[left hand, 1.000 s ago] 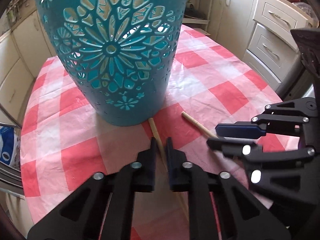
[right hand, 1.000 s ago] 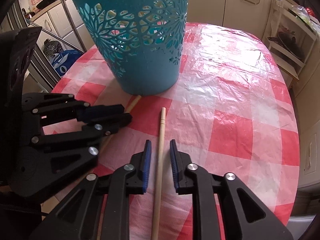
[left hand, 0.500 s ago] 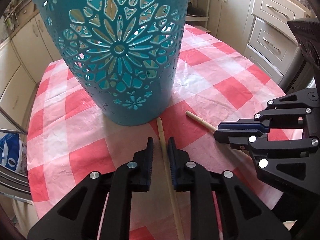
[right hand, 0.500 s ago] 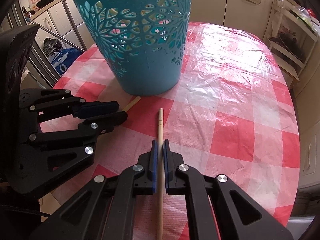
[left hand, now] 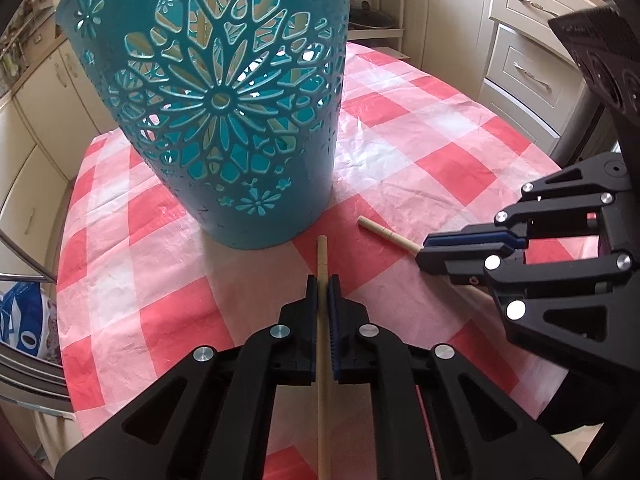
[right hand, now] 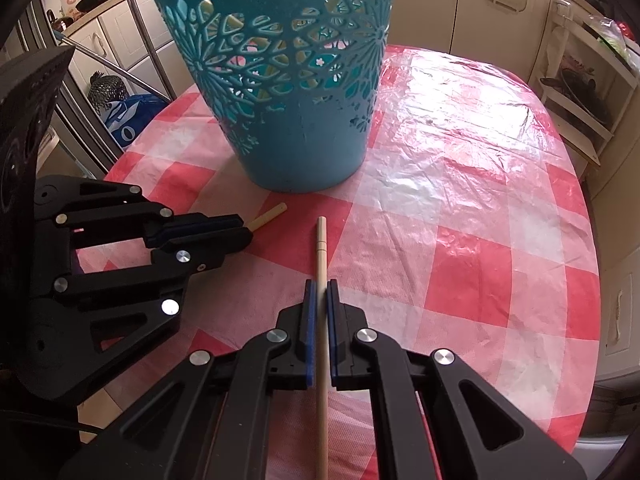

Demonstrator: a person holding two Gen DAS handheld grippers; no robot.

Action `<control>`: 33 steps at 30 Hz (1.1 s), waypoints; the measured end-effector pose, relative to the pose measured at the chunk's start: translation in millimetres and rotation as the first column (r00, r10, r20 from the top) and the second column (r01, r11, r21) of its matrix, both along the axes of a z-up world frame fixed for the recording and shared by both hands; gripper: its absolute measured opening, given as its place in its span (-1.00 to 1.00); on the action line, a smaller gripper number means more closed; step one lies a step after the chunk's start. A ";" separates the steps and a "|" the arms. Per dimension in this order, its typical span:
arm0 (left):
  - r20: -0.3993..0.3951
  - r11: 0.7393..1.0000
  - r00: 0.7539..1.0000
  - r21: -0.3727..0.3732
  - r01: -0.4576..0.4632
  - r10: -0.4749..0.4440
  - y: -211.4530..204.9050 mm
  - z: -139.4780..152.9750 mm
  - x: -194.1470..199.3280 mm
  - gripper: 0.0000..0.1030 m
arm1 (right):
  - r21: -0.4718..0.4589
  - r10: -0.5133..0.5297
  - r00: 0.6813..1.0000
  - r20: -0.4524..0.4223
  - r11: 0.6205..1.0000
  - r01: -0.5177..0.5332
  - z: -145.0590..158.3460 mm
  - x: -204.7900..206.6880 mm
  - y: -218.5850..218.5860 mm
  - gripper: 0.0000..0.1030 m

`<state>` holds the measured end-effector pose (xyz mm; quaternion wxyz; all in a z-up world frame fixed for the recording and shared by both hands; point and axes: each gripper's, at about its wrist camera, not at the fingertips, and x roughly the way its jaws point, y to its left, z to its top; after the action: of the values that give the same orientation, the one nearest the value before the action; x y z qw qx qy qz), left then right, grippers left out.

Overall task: Organize utensils
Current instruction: 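Lift the chopstick with the left tool over the basket and open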

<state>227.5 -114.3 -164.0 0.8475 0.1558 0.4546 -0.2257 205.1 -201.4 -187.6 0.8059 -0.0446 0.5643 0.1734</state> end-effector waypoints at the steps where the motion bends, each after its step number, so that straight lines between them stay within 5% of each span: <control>1: -0.004 1.000 1.000 -0.002 0.005 -0.005 1.5 0.9 -0.5 -0.91 | 0.001 0.000 1.000 -0.001 1.000 0.000 -0.3 0.1 -0.4 -0.88; 5: 0.003 0.999 0.999 -0.021 0.044 -0.044 9.6 15.2 -4.0 -0.91 | -0.002 0.003 1.000 0.000 1.000 -0.003 -1.1 -0.7 1.2 -0.88; 9: 0.026 0.979 0.989 -0.144 0.145 -0.143 28.4 58.3 -12.6 -0.91 | -0.003 0.004 1.000 -0.001 1.000 -0.004 -1.3 -0.6 1.7 -0.88; 12: 0.118 0.923 0.977 -0.326 0.206 -0.177 51.0 117.0 -19.1 -0.91 | -0.005 0.004 1.000 -0.002 1.000 -0.004 -1.1 -0.6 1.9 -0.88; 15: 0.243 0.863 0.965 -0.463 0.200 -0.093 68.2 171.7 -15.2 -0.91 | -0.007 0.005 1.000 -0.001 1.000 -0.005 -1.1 -0.1 3.6 -0.88; 18: 0.373 0.815 0.927 -0.549 0.186 0.039 74.1 209.3 -7.5 -0.91 | -0.008 0.005 1.000 0.003 1.000 -0.005 -1.2 0.0 4.6 -0.88; 21: 0.504 0.773 0.841 -0.607 0.182 0.198 74.0 227.2 3.5 -0.91 | -0.003 0.004 1.000 0.006 1.000 -0.004 -1.6 0.7 4.5 -0.88; 27: 0.521 0.707 0.753 -0.699 0.107 0.401 69.9 222.5 38.5 -0.91 | 0.000 0.011 1.000 0.010 1.000 -0.011 -1.5 2.7 3.8 -0.88; 30: 0.523 0.694 0.714 -0.716 0.073 0.465 67.9 214.7 49.0 -0.91 | 0.002 0.017 1.000 0.011 1.000 -0.017 -1.8 5.2 5.4 -0.88; 33: 0.500 0.691 0.708 -0.722 0.023 0.499 63.6 202.9 67.1 -0.91 | -0.001 0.028 1.000 0.011 1.000 -0.028 -2.0 8.1 8.6 -0.88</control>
<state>294.6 -50.7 38.9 0.9692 -0.1625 0.0232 -0.1837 213.2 -192.9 -189.6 0.8064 -0.0540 0.5593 0.1843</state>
